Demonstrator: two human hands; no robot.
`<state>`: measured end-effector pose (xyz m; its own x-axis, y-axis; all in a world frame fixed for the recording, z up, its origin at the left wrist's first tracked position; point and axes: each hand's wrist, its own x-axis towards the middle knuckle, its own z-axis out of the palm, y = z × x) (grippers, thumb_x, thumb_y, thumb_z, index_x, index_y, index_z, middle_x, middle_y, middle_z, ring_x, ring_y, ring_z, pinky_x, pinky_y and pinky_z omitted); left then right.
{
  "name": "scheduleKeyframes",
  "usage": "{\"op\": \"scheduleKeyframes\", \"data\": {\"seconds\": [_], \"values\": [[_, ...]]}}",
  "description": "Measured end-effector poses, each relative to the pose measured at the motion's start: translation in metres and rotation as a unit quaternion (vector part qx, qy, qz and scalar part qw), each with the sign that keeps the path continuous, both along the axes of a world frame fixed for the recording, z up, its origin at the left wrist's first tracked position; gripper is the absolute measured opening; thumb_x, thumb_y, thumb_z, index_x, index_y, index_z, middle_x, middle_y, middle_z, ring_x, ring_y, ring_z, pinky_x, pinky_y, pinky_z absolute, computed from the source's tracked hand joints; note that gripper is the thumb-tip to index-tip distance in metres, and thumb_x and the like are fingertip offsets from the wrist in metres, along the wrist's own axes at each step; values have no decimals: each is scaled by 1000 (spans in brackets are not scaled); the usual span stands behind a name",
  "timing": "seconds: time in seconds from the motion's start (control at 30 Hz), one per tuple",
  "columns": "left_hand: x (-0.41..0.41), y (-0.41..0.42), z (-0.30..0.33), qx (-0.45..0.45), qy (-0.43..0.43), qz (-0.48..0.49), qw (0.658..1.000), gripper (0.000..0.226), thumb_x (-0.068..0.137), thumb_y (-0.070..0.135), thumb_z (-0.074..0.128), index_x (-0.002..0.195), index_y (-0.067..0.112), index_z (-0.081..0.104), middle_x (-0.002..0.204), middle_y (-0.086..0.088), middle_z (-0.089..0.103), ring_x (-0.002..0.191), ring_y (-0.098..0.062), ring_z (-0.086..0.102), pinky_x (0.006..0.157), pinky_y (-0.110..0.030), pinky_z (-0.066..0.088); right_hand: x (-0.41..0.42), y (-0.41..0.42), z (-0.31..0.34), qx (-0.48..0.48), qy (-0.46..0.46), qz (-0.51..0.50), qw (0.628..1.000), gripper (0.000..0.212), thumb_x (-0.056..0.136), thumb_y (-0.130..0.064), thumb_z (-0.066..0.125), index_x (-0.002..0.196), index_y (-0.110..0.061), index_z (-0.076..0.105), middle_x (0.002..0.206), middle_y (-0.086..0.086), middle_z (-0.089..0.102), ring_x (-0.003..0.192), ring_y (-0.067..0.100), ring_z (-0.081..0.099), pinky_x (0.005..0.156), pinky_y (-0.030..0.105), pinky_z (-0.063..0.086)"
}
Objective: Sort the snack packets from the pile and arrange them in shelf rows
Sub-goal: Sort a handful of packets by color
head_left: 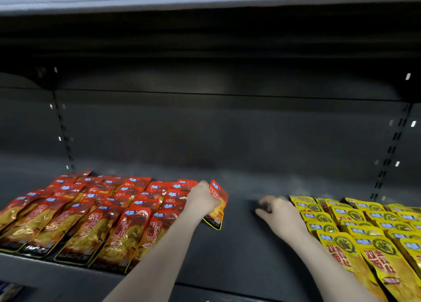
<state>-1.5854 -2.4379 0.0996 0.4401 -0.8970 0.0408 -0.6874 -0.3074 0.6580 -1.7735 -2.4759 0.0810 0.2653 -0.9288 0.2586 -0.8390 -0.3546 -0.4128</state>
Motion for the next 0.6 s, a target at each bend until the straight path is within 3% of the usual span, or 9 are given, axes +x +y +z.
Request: {"op": "scheduleKeyframes", "data": {"seconds": [0.1,0.23,0.4,0.6], "values": [[-6,0,-6,-1,-105,16,994,36,87,21,62,118,7,48,119,-12,59,111,-30,57,90,-35,44,3,0,-3,-12,4,18,1000,30,89,-35,60,115,-22,62,110,4,58,102,25,59,84,28,44],[-10,3,-11,-11,-276,-7,961,42,93,28,57,129,9,44,131,-10,43,123,-27,41,98,-33,39,3,0,-2,-21,8,25,999,29,89,-36,60,115,-23,62,109,3,57,102,24,59,85,28,45],[-8,5,-20,5,-288,-79,955,37,95,32,48,123,9,56,124,-12,53,117,-27,47,97,-33,39,1,1,-2,-19,27,27,999,28,89,-37,60,114,-24,62,110,3,56,103,23,59,85,28,46],[-9,1,-23,37,-359,-82,929,47,99,40,40,130,6,50,132,-13,48,123,-27,41,103,-34,35,-2,2,-3,-11,46,32,998,25,89,-34,60,111,-24,63,105,2,55,103,22,58,84,27,45]]}}
